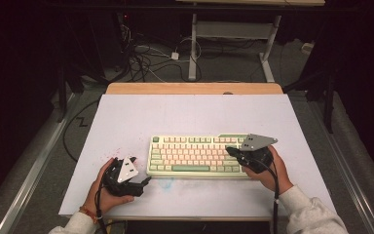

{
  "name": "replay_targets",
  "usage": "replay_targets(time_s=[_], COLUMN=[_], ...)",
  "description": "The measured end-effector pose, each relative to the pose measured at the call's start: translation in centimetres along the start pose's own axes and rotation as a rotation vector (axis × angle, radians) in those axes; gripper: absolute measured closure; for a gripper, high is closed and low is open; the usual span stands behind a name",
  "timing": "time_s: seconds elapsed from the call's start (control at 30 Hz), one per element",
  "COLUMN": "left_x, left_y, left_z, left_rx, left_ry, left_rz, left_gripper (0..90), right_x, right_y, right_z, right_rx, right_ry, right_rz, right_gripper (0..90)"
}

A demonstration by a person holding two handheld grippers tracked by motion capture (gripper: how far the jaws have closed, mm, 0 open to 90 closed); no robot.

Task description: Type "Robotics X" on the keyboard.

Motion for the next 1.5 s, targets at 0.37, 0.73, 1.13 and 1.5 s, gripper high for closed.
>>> replay_targets(time_s=[0.37,0.73,1.13,1.5], left_x=[-0.2,-0.3,-0.5,-0.6], left_y=[-0.2,-0.3,-0.3,-0.3], left_z=[-0.1,-0.1,-0.1,0.0], left_rx=[0.006,0.013,0.014,0.015], left_ry=[0.002,-0.004,-0.005,-0.009], left_rz=[-0.009,-0.016,-0.022,-0.022], left_gripper=[16.7,16.6,16.9,17.7], right_x=[0.2,0.5,0.6,0.7], right_y=[-0.5,-0.8,-1.3,-1.5], right_z=[-1.1,-2.1,-2.8,-3.3], right_rx=[0.035,0.063,0.084,0.103], right_ry=[0.004,0.014,0.023,0.028], right_rz=[0.009,0.014,0.014,0.014], right_gripper=[90.0,90.0,90.0,90.0])
Point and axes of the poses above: each handheld gripper's, and its own axes: y roughly backward along the jaws, z roughly out of its top, x roughly to its left, the point moved 10 cm from there along -y, roughly forward along the jaws, and after that the axes turned 10 degrees about -y, right-handed, at the moved point
